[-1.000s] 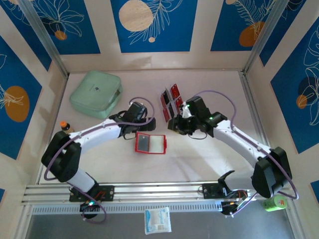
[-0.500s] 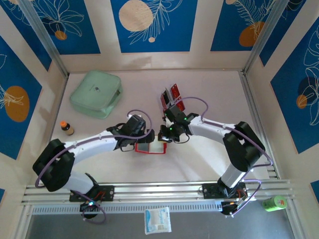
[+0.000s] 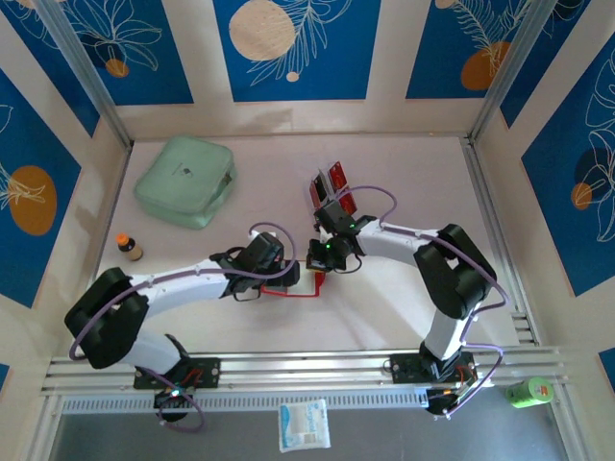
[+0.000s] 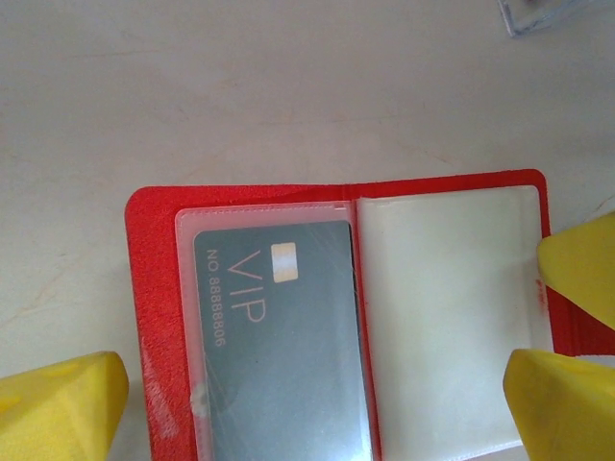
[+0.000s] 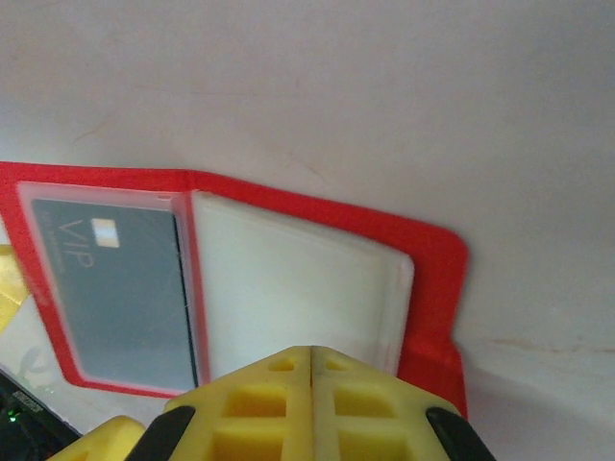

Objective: Put the credit cards into the card holder
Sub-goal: Flip over the card slot on the card holder.

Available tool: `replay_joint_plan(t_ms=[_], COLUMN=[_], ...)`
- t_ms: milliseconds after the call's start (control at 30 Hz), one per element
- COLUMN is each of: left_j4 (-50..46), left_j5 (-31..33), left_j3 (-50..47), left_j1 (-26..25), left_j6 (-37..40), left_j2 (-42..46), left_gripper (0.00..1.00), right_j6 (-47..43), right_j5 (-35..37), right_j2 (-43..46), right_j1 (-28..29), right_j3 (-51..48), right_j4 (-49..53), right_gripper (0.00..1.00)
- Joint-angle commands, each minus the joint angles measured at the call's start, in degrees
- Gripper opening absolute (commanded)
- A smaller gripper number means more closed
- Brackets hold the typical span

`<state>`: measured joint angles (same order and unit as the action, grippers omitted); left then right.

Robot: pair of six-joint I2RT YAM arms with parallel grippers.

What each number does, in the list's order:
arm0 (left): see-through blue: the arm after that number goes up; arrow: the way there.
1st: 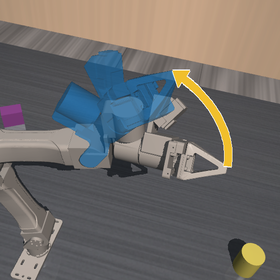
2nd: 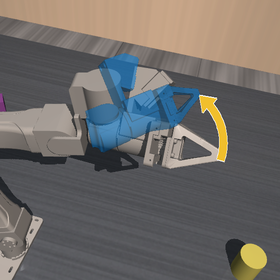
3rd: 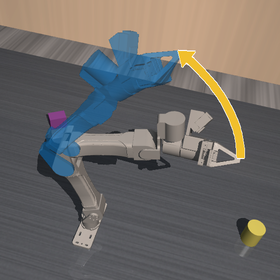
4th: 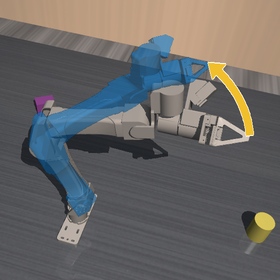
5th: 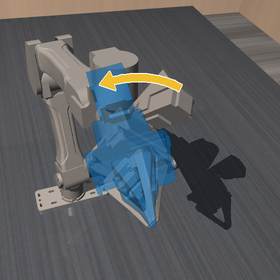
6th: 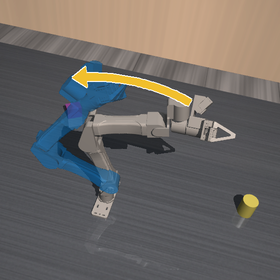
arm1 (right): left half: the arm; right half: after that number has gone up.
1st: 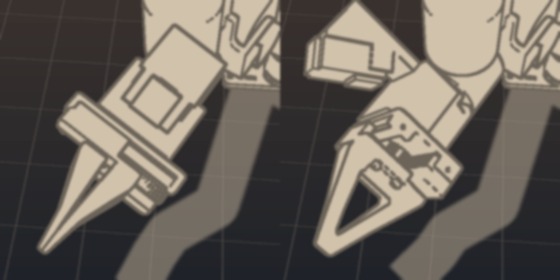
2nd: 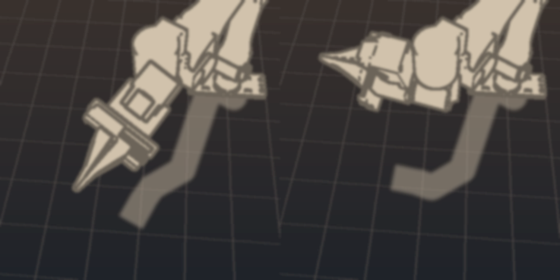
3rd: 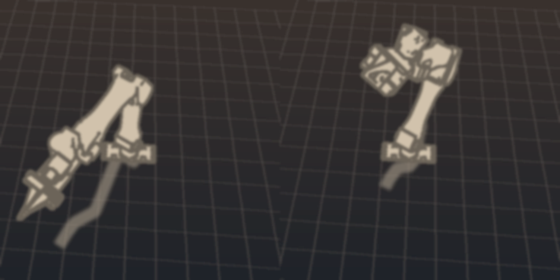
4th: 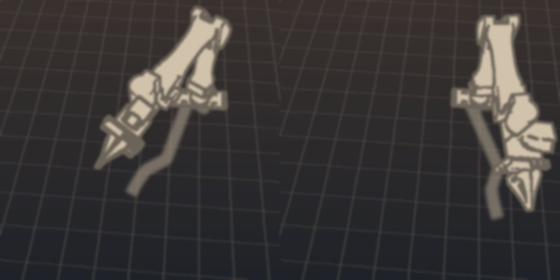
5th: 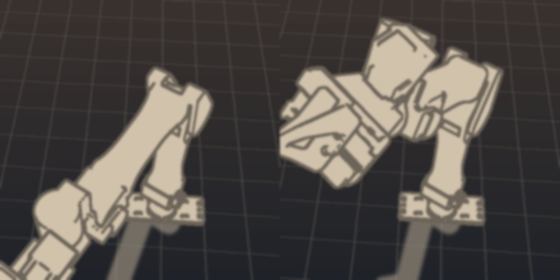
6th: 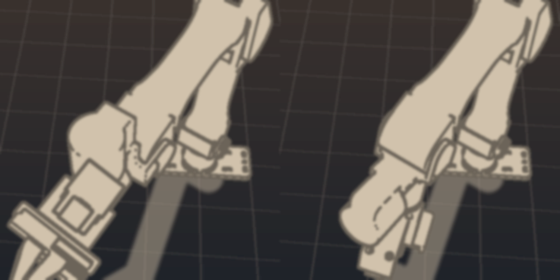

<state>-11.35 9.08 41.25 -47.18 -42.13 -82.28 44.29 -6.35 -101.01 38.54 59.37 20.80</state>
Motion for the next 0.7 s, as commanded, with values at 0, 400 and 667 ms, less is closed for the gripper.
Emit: replay_joint_plan(t_ms=[0,400,667], left_j4=[2.1,4.0,5.3], left_j5=[0.1,0.2,-0.1], left_j3=[-1.1,-3.0,-4.1], left_j1=[-0.6,-0.7,-0.8], left_j6=[0.2,1.2,1.3], left_j2=[-1.4,-3.3,-3.7], left_gripper=[1.0,1.0,1.0], right_j6=[-1.6,-2.1,-1.9], right_j5=[-0.1,-1.5,-2.1], right_j2=[-1.8,-4.0,-5.9], right_j1=[-0.3,0.2,1.1], right_j3=[1.1,1.8,3.0], right_j4=[0.3,0.0,0.0], right_gripper=[0.0,0.0,0.0])
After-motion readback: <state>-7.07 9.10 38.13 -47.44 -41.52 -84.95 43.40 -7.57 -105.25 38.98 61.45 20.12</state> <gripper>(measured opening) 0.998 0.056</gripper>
